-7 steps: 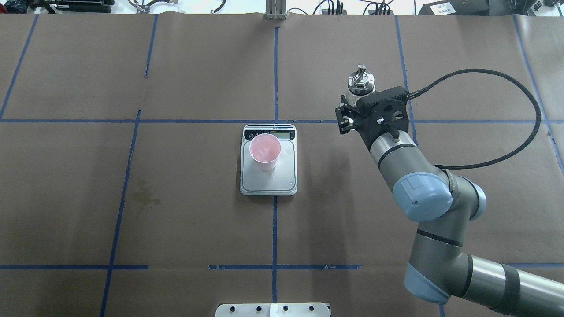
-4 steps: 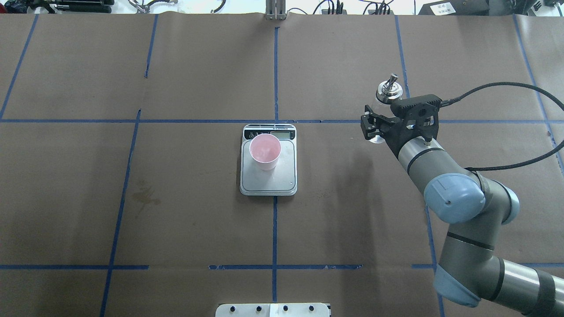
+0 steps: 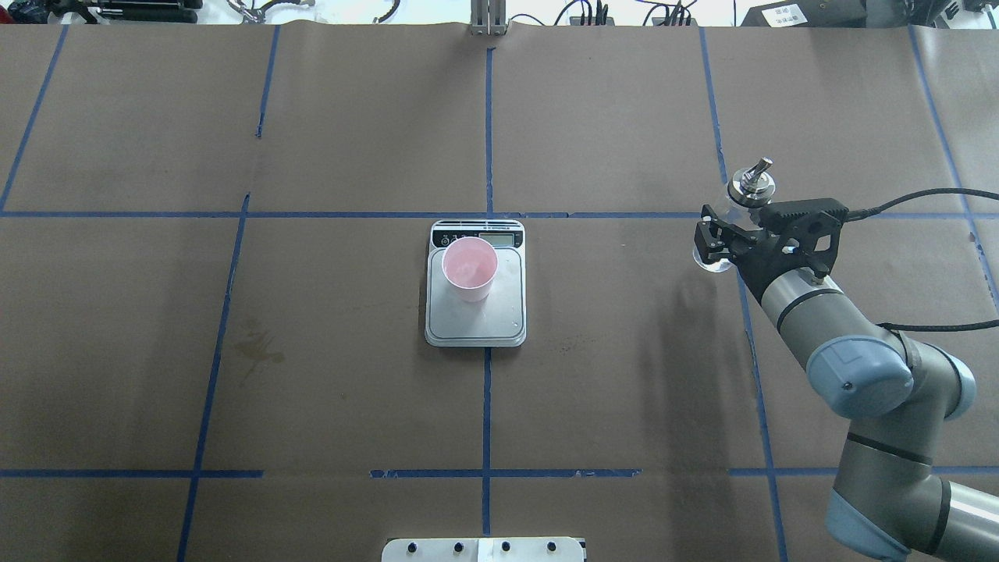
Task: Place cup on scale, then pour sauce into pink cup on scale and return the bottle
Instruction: 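Turn the bottle upright and carry it back with the right gripper, then lower the bottle onto the table with the right gripper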
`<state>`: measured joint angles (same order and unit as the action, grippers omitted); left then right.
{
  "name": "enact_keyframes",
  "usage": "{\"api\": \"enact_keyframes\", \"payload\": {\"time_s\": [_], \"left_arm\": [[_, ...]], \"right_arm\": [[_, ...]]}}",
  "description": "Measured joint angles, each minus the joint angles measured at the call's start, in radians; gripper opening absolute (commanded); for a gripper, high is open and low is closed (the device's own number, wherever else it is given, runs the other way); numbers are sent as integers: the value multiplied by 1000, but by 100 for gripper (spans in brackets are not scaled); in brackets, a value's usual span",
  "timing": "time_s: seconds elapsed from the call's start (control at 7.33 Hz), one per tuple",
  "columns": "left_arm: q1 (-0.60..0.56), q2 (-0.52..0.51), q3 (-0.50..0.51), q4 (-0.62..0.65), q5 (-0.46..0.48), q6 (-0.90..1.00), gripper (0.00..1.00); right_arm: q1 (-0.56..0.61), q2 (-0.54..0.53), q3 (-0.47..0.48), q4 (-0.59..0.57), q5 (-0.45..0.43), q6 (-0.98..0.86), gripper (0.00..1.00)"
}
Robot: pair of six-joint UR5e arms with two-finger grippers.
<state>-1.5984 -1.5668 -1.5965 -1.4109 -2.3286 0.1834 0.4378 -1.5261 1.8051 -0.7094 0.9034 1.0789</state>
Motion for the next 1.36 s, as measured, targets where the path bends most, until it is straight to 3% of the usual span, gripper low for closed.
{"api": "enact_keyframes", "payload": {"time_s": [0.68, 0.95, 1.09, 1.23, 1.36], "left_arm": [[0, -2, 1, 0, 0, -1, 100], [0, -2, 1, 0, 0, 0, 100], [0, -2, 1, 0, 0, 1, 100], [0, -1, 1, 0, 0, 1, 100], [0, -1, 1, 0, 0, 1, 100]], "right_arm": [[-108, -7, -24, 11, -204, 2, 0], [-132, -7, -50, 12, -260, 11, 8], [-137, -7, -55, 13, -272, 23, 20], [-140, -7, -57, 13, -279, 30, 40], [-142, -7, -57, 13, -284, 33, 40]]}}
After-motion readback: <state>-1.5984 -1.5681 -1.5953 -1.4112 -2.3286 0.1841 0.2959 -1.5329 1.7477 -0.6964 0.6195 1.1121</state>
